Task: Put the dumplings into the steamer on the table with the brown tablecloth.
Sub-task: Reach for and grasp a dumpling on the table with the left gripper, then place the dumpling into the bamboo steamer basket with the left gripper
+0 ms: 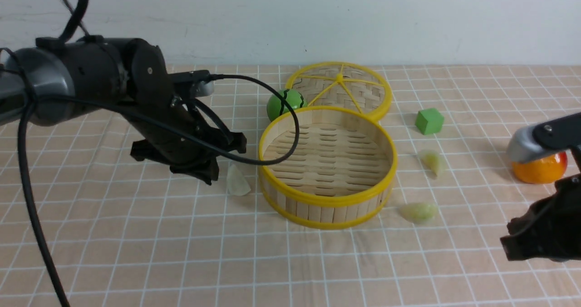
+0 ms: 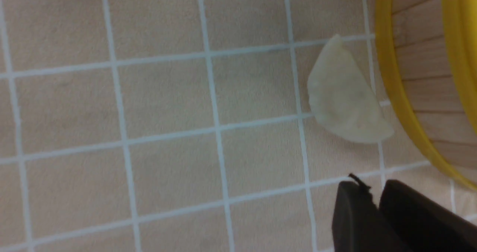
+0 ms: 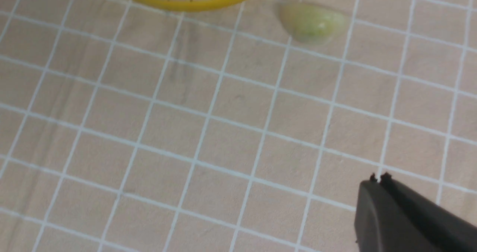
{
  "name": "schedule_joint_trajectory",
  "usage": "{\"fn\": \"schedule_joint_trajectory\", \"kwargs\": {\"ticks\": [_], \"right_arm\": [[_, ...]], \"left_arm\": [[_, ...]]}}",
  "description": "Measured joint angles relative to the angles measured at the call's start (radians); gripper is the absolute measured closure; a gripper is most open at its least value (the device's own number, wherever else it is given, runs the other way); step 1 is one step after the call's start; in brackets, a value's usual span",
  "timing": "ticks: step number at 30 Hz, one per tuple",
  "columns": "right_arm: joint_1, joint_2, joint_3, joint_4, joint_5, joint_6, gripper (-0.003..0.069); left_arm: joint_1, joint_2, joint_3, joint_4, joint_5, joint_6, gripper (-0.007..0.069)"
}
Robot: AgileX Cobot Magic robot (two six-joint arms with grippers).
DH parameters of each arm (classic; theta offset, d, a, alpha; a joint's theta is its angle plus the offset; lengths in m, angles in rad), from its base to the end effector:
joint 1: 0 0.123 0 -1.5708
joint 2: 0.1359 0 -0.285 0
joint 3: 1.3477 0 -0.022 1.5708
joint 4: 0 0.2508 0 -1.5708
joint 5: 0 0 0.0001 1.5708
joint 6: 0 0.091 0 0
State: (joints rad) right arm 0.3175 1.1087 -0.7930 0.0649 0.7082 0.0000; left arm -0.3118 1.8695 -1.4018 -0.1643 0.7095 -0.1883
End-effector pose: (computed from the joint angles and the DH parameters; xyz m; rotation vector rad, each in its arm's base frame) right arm 0.2000 0.0698 0.2843 -0.3538 2.4921 0.2031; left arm 0.3809 -0.1330 0.2288 0.0335 2.6896 -0.3425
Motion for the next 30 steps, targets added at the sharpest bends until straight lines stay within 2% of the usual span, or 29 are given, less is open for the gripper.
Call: {"fn": "schedule_joint_trajectory", "kwargs": {"ticks": [1,2,3,4,6,10,18,20,23,24,25,30], "right_arm": [[0.001,0.003,0.0,0.005,0.001,-0.011,0.0679],[0.001,0.003,0.0,0.006,0.001,-0.013,0.0679],[0.001,0.004,0.0,0.01,0.0,-0.018,0.0679],[0.001,0.004,0.0,0.012,-0.002,-0.02,0.0679],[0.001,0.004,0.0,0.031,-0.012,-0.024,0.0679],[0.001,0.004,0.0,0.05,-0.018,-0.027,0.0679],[0.001,0.004,0.0,0.071,-0.021,-0.04,0.0679],[0.001,0.004,0.0,0.075,-0.021,-0.045,0.0679],[0.001,0.004,0.0,0.079,-0.021,-0.046,0.0678],[0.001,0.004,0.0,0.079,-0.021,-0.046,0.0678],[0.001,0.004,0.0,0.079,-0.021,-0.046,0.0678],[0.001,0.004,0.0,0.079,-0.035,-0.048,0.0678]], "left_arm": [[0.0,0.015,-0.002,-0.008,-0.024,0.0,0.0463],[0.0,0.018,-0.003,-0.009,-0.029,0.0,0.0453],[0.0,0.037,-0.003,-0.028,-0.065,0.001,0.0355],[0.0,0.042,-0.003,-0.03,-0.074,0.001,0.0344],[0.0,0.076,-0.004,-0.045,-0.134,0.015,0.0227],[0.0,0.137,-0.02,-0.043,-0.171,0.038,0.0166],[-0.003,0.226,-0.116,-0.058,-0.125,0.036,0.0218],[-0.004,0.242,-0.141,-0.062,-0.104,0.036,0.0272],[-0.007,0.247,-0.158,-0.055,-0.083,0.036,0.0419],[-0.009,0.247,-0.159,-0.052,-0.081,0.036,0.043],[-0.011,0.242,-0.163,-0.038,-0.074,0.037,0.0486],[-0.006,0.212,-0.197,0.025,0.029,0.067,0.0497]]}}
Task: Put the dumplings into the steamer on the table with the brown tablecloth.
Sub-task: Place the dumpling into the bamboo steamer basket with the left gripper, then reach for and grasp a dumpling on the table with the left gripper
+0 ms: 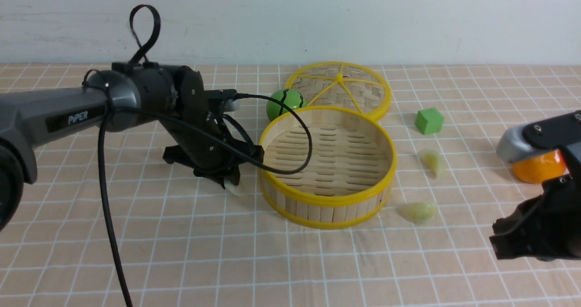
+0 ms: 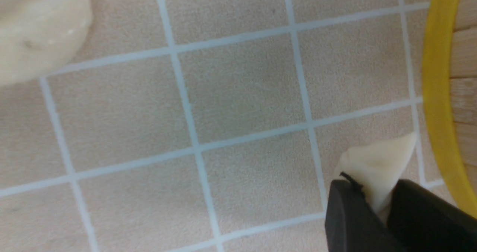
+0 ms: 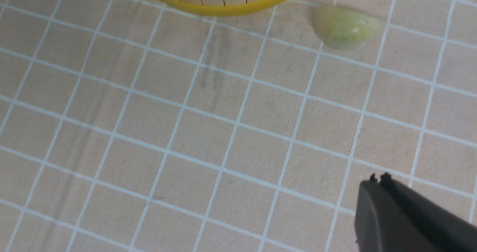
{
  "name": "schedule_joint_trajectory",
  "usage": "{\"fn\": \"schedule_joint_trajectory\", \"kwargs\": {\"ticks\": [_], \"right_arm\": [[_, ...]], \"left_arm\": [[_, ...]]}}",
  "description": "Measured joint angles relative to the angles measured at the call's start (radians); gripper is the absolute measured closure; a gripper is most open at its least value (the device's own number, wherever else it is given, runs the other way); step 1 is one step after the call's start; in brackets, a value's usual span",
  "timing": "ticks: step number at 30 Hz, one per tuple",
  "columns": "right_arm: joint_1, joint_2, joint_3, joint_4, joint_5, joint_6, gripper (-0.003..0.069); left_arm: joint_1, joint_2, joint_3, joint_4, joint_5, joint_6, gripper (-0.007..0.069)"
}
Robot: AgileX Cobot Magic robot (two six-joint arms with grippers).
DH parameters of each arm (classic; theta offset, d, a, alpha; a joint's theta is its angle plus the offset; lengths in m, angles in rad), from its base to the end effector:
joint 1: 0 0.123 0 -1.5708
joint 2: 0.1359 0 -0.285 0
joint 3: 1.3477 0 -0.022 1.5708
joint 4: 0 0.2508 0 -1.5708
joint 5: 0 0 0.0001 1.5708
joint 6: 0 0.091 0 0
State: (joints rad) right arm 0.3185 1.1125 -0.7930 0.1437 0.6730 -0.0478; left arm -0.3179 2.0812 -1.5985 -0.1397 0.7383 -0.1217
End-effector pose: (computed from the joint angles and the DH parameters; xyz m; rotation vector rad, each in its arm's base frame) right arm 0.2017 0.0751 0.2859 -0.3529 2.4612 0.2742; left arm 0.4250 -0.1488 0.1923 0.1549 2.7222 -0.2876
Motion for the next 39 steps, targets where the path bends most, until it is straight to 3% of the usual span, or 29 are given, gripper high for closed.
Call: {"fn": "schedule_joint_trajectory", "kwargs": {"ticks": [6,9,13,19,21,24,27,29,33,39], "right_arm": [[0.0,0.0,0.0,0.001,-0.018,-0.001,0.0678],[0.0,0.0,0.0,0.003,-0.028,-0.002,0.0678],[0.0,0.0,0.0,0.003,-0.029,-0.004,0.0678],[0.0,0.0,0.0,0.004,-0.022,-0.004,0.0678],[0.0,0.0,0.0,0.004,-0.019,-0.004,0.0678],[0.0,0.0,0.0,0.004,-0.019,-0.004,0.0678],[0.0,0.0,0.0,0.004,-0.024,-0.004,0.0678],[0.0,0.0,0.0,0.004,-0.027,-0.004,0.0678],[0.0,0.0,0.0,0.004,-0.028,-0.004,0.0678],[0.0,0.0,0.0,0.006,-0.031,-0.004,0.0678]], "left_arm": [[-0.016,-0.062,-0.141,-0.012,0.071,0.012,0.0497],[-0.099,-0.056,-0.241,-0.004,0.091,0.032,0.0498],[-0.192,0.004,-0.275,0.107,0.018,0.03,0.0499],[-0.215,0.12,-0.277,0.291,-0.109,-0.007,0.0498],[-0.214,0.154,-0.277,0.311,-0.13,-0.012,0.0473],[-0.214,0.168,-0.277,0.326,-0.134,-0.043,0.0345],[-0.214,0.137,-0.305,0.354,-0.032,-0.094,0.018],[-0.21,0.103,-0.327,0.412,0.028,-0.106,0.0133],[-0.165,0.024,-0.359,0.513,0.097,-0.144,0.0109],[-0.034,0.07,-0.364,0.48,0.186,-0.105,0.0121]]}}
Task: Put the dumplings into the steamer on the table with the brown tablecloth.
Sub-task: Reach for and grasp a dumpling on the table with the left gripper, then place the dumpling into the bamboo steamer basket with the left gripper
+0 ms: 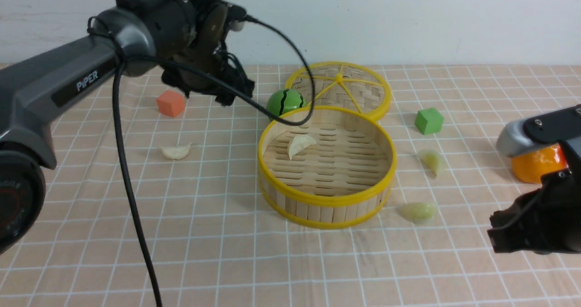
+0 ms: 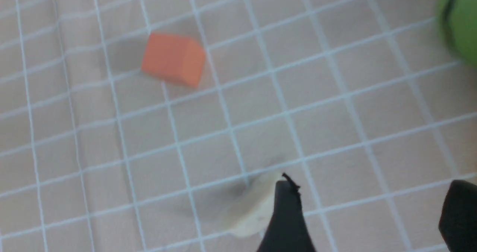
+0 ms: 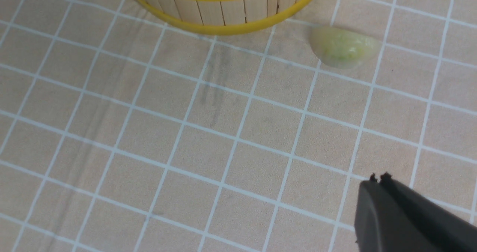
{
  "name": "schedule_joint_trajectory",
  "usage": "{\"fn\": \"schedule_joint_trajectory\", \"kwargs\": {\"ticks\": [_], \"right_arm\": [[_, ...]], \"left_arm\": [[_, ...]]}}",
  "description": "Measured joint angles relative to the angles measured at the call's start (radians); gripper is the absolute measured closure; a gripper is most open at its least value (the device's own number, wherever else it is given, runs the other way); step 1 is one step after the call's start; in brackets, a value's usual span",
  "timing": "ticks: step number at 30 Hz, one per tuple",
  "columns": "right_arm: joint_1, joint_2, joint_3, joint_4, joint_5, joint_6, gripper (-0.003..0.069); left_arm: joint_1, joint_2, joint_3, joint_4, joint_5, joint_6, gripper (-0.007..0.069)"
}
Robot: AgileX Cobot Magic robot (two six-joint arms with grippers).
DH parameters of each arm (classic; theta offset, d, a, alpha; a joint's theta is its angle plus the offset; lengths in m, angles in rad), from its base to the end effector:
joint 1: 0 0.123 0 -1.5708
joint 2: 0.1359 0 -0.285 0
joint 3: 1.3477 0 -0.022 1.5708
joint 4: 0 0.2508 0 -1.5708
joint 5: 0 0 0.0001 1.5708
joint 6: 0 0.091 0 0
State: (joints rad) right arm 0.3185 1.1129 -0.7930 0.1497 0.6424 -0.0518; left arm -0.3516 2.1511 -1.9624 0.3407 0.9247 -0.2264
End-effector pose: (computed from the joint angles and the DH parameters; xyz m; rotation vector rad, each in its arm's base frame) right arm 0.2038 0.0758 0.2876 -0.3462 2.4315 0.2805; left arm 0.4649 -0.1447 0.2607 0.3218 2.5057 0.2011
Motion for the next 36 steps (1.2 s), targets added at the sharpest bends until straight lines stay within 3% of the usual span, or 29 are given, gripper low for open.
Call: {"fn": "schedule_joint_trajectory", "kwargs": {"ticks": [14,20,25,30,36], "right_arm": [[0.0,0.001,0.0,0.022,0.0,0.0,0.0678],[0.0,0.002,0.0,0.024,0.0,0.0,0.0676],[0.0,0.002,0.0,0.024,-0.001,-0.001,0.0673],[0.0,0.007,0.0,0.024,-0.003,-0.005,0.0669],[0.0,0.07,0.0,0.044,-0.004,-0.007,0.0669]], "left_arm": [[0.123,0.162,0.007,-0.044,0.023,0.006,0.0144],[0.126,0.177,0.001,-0.135,0.027,0.102,0.037],[0.126,0.177,-0.024,-0.193,0.07,0.107,0.0365],[0.086,0.127,-0.084,-0.284,0.154,0.109,0.0365],[-0.044,0.038,-0.112,-0.429,0.178,0.129,0.0365]]}}
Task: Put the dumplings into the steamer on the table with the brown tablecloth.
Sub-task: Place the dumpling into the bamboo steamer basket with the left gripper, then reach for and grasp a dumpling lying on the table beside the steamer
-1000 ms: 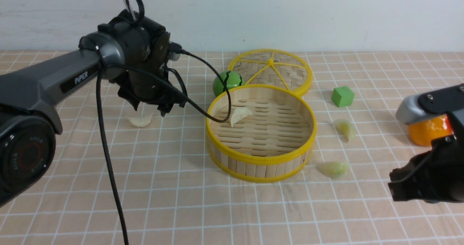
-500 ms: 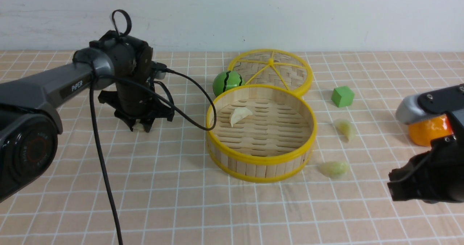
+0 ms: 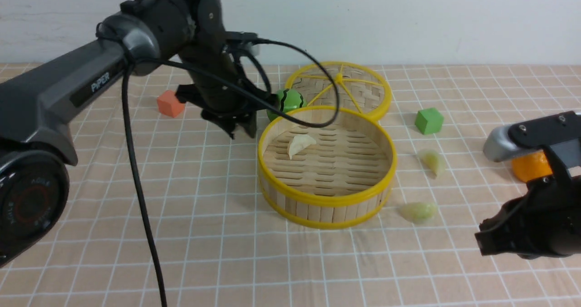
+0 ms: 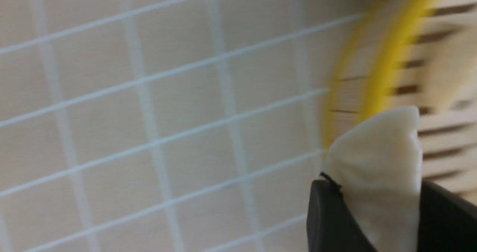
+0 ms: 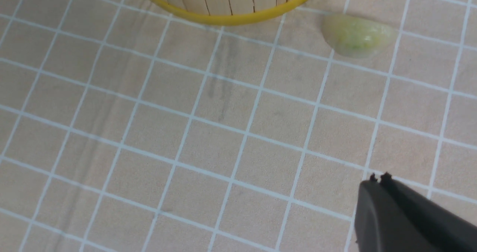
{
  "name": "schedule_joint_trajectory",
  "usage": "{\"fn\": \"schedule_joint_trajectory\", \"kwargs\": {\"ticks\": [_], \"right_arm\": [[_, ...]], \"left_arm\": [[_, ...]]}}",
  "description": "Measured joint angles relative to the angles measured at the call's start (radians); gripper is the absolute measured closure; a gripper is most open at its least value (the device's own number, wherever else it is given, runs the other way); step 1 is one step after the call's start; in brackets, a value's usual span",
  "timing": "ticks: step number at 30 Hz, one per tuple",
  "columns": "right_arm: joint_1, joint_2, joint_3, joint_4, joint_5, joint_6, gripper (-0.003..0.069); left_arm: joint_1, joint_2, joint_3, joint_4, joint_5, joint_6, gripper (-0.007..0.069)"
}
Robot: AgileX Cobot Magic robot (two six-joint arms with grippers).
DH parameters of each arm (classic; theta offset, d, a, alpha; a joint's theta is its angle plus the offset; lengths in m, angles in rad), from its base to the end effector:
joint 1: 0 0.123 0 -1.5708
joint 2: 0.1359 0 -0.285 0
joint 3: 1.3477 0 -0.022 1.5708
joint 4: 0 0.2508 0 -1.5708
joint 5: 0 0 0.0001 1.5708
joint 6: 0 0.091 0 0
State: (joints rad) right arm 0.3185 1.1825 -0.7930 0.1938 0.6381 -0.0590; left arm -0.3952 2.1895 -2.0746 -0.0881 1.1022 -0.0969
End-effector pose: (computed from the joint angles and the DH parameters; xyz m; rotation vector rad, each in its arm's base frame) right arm 0.2139 0.0815 0.2727 -0.3259 2.5005 0.3143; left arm 0.4451 -0.1934 0.2637 0.3747 2.6972 -0.2643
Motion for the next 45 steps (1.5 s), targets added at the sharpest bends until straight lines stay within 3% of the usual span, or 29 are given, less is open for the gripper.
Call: {"fn": "schedule_joint_trajectory", "kwargs": {"ticks": [4,11,14,15,16,19,22,27,29,32,33,37,41,44,45], "right_arm": [[0.0,0.039,0.0,0.037,0.0,0.0,0.0669],[0.0,0.046,0.0,0.044,0.001,0.0,0.0665],[0.0,0.046,0.0,0.045,0.0,0.0,0.0664],[0.0,0.046,0.0,0.045,-0.003,0.0,0.0662],[0.0,0.046,0.0,0.045,-0.004,0.0,0.0662],[0.0,0.049,0.0,0.032,-0.008,0.0,0.066],[-0.003,0.063,-0.002,0.02,-0.006,0.003,0.0652],[-0.047,0.13,-0.053,0.004,-0.011,0.003,0.0596],[-0.111,0.222,-0.133,0.005,-0.032,0.008,0.0501],[-0.148,0.291,-0.179,0.012,-0.062,0.01,0.0426],[-0.174,0.347,-0.224,0.019,-0.108,0.011,0.0357],[-0.203,0.51,-0.339,0.021,-0.221,0.007,0.021],[-0.206,0.65,-0.456,0.02,-0.232,0.002,0.0146],[-0.206,0.759,-0.568,0.02,-0.233,-0.026,0.0139],[-0.206,0.773,-0.582,0.02,-0.234,-0.032,0.014]], "left_arm": [[-0.098,0.033,-0.001,-0.018,0.02,0.026,0.0365],[-0.161,0.117,0.001,0.125,0.004,0.012,0.0352],[-0.166,0.126,0.001,0.148,-0.015,-0.02,0.0284],[-0.169,0.126,0.0,0.155,-0.018,-0.042,0.0212],[-0.169,0.126,0.0,0.156,-0.018,-0.043,0.0203],[-0.178,0.111,-0.04,0.16,0.045,-0.051,0.0081],[-0.189,0.059,-0.076,0.178,0.114,-0.053,0.0064],[-0.206,-0.147,-0.105,0.216,0.133,-0.054,0.0133],[-0.207,-0.341,-0.107,0.22,0.141,-0.071,0.0246],[-0.207,-0.436,-0.094,0.224,0.143,-0.094,0.0311],[-0.207,-0.531,-0.054,0.229,0.143,-0.116,0.0371],[-0.207,-0.779,0.174,0.232,0.143,-0.131,0.0477],[-0.207,-0.978,0.455,0.246,0.122,-0.134,0.0508],[-0.207,-1.189,0.787,0.295,-0.027,-0.151,0.0514],[-0.207,-1.203,0.808,0.299,-0.038,-0.153,0.0514]]}}
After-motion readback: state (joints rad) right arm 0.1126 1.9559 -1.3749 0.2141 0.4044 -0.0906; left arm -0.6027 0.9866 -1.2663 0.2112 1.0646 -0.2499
